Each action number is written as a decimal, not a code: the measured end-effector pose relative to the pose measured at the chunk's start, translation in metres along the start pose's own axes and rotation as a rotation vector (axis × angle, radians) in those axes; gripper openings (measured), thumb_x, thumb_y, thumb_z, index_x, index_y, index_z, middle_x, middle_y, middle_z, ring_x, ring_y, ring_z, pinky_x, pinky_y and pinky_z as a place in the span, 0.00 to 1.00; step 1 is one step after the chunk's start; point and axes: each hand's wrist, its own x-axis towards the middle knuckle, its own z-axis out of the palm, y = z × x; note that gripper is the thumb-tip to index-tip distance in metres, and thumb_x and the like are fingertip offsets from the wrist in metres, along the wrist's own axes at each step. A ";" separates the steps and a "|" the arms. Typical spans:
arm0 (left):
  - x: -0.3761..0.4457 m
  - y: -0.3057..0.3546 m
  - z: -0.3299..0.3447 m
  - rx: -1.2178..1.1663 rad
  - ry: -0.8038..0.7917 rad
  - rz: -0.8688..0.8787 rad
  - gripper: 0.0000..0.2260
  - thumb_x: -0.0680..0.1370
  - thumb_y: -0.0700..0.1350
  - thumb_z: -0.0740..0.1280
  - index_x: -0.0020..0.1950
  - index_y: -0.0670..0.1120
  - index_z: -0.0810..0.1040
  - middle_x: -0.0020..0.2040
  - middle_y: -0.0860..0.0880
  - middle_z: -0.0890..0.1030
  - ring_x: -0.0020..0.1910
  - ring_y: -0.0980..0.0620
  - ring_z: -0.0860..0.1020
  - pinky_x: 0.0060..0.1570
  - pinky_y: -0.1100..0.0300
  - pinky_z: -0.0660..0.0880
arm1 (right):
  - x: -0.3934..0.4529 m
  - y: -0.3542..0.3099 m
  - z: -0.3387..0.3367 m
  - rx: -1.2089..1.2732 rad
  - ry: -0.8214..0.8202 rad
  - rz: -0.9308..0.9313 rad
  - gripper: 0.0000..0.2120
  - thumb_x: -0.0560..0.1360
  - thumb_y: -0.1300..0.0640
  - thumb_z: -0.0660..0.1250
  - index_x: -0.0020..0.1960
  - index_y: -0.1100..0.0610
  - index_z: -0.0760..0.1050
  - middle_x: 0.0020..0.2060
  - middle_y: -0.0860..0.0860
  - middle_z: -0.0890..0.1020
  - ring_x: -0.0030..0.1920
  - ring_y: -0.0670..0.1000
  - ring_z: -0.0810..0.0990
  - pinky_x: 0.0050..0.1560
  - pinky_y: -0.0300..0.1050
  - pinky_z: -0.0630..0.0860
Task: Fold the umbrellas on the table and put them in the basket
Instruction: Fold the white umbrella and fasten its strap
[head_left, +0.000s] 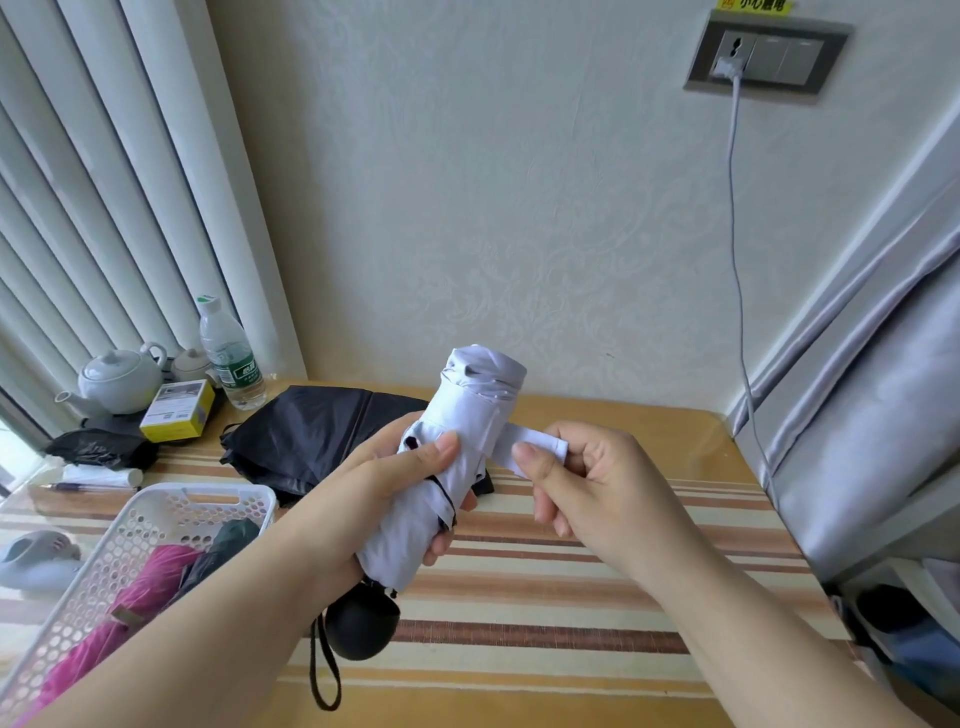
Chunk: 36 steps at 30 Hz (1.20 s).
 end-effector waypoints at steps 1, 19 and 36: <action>-0.001 -0.002 0.000 -0.025 -0.007 -0.010 0.09 0.70 0.52 0.69 0.45 0.47 0.79 0.38 0.38 0.78 0.24 0.46 0.72 0.26 0.60 0.70 | 0.000 -0.003 0.001 -0.010 -0.007 0.006 0.18 0.78 0.53 0.65 0.30 0.49 0.70 0.23 0.48 0.77 0.22 0.43 0.71 0.27 0.35 0.68; -0.002 -0.011 0.006 -0.162 -0.116 0.077 0.13 0.66 0.52 0.74 0.44 0.47 0.78 0.34 0.41 0.73 0.23 0.48 0.71 0.23 0.61 0.71 | 0.001 -0.028 -0.005 -0.160 -0.079 0.138 0.15 0.78 0.59 0.60 0.33 0.56 0.76 0.29 0.51 0.82 0.28 0.45 0.75 0.32 0.39 0.71; 0.010 -0.029 0.017 0.631 0.167 0.340 0.32 0.77 0.47 0.66 0.75 0.64 0.54 0.52 0.67 0.79 0.51 0.62 0.79 0.50 0.66 0.76 | 0.008 -0.027 0.016 -0.030 -0.122 0.356 0.17 0.76 0.51 0.62 0.30 0.52 0.70 0.24 0.44 0.71 0.28 0.48 0.67 0.39 0.47 0.65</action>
